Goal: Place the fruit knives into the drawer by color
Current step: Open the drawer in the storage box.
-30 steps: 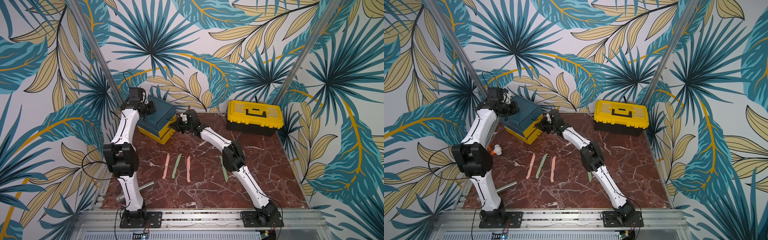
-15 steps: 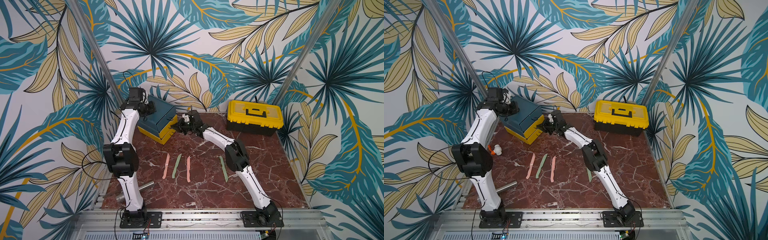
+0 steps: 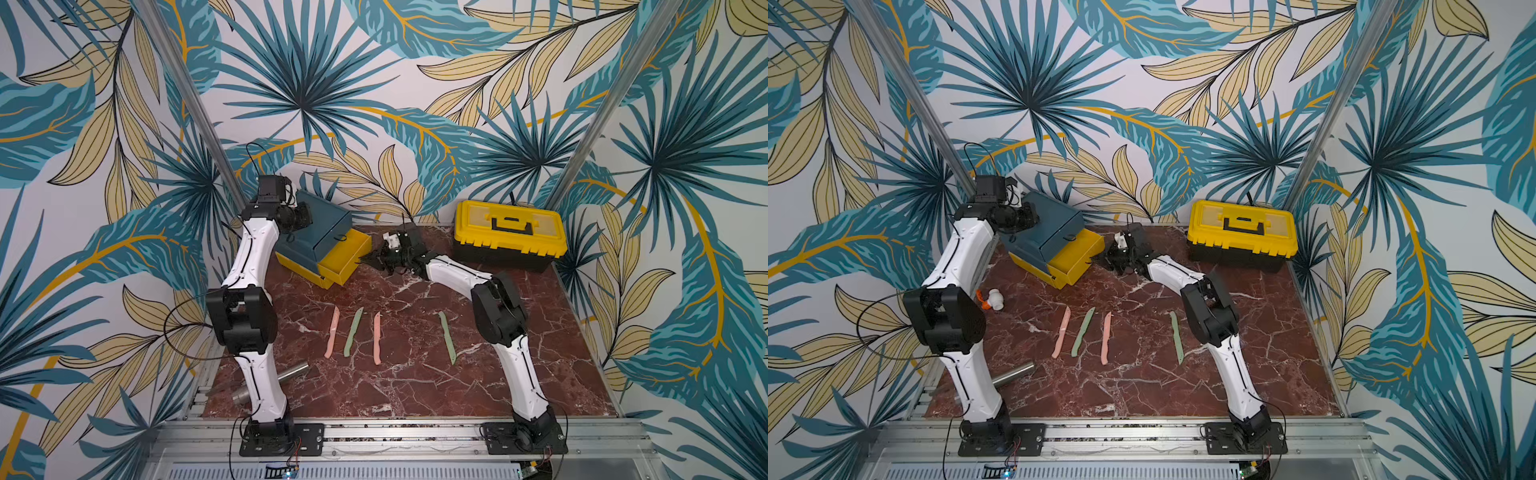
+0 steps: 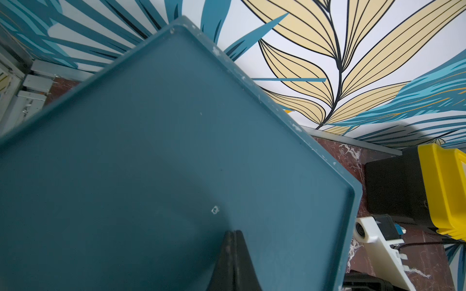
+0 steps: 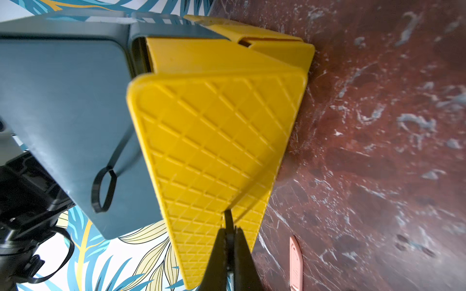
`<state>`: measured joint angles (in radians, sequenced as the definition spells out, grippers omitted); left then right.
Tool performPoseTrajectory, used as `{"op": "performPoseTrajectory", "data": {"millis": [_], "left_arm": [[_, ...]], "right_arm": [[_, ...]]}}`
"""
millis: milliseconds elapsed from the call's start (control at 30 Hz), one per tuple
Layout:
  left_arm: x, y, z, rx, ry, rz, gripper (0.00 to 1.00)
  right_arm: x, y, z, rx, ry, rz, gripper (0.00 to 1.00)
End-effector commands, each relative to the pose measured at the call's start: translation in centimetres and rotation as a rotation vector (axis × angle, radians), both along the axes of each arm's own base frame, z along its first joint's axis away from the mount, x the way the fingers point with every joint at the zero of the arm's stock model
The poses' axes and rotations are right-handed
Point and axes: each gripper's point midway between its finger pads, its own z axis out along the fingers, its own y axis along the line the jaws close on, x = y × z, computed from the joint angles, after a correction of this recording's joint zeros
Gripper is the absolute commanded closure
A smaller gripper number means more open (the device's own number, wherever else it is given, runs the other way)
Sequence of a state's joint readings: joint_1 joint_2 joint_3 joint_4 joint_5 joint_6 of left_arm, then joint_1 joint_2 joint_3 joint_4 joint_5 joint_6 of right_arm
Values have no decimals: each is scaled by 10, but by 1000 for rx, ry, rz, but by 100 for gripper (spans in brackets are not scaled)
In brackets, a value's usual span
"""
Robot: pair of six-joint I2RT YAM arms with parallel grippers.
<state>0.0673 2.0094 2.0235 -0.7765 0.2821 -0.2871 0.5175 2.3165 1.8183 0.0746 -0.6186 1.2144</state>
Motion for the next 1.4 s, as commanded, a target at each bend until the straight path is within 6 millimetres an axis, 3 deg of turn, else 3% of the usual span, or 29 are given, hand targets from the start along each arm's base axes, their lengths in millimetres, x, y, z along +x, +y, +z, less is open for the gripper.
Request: {"op": "performPoseTrajectory", "data": {"millis": [0, 533, 567, 633, 767, 867, 900, 967, 1067, 1133, 1200, 1367], "left_arm": [[-32, 3, -66, 2, 245, 11, 100], [-37, 2, -69, -9, 246, 20, 100], [-38, 2, -69, -12, 249, 22, 100], [-39, 2, -69, -17, 248, 24, 100], [-40, 1, -67, -21, 246, 26, 100], [-41, 0, -62, -24, 239, 23, 100], [-41, 0, -60, -22, 234, 24, 96], [-43, -2, -52, -19, 228, 24, 72], [-46, -4, -37, 13, 207, 19, 22], [-48, -7, -23, 31, 180, 15, 5], [-50, -11, -8, 33, 152, 9, 0], [-67, -30, 35, 77, 78, -26, 0]], "right_arm": [[7, -20, 18, -1, -61, -32, 100], [-3, -54, 17, -39, -57, -53, 100], [-3, -54, 18, -42, -59, -52, 91], [-5, -56, 21, -52, -62, -49, 57], [-15, -64, 31, -70, -69, -48, 31], [-26, -73, 38, -75, -65, -50, 28], [-31, -78, 40, -81, -65, -53, 27], [-42, -86, 42, -95, -54, -55, 26], [-61, -99, 44, -142, -46, -39, 26], [-75, -106, 43, -200, -48, -6, 26], [-94, -118, 34, -273, -13, 19, 26], [-135, -140, 21, -405, 12, 70, 26]]}}
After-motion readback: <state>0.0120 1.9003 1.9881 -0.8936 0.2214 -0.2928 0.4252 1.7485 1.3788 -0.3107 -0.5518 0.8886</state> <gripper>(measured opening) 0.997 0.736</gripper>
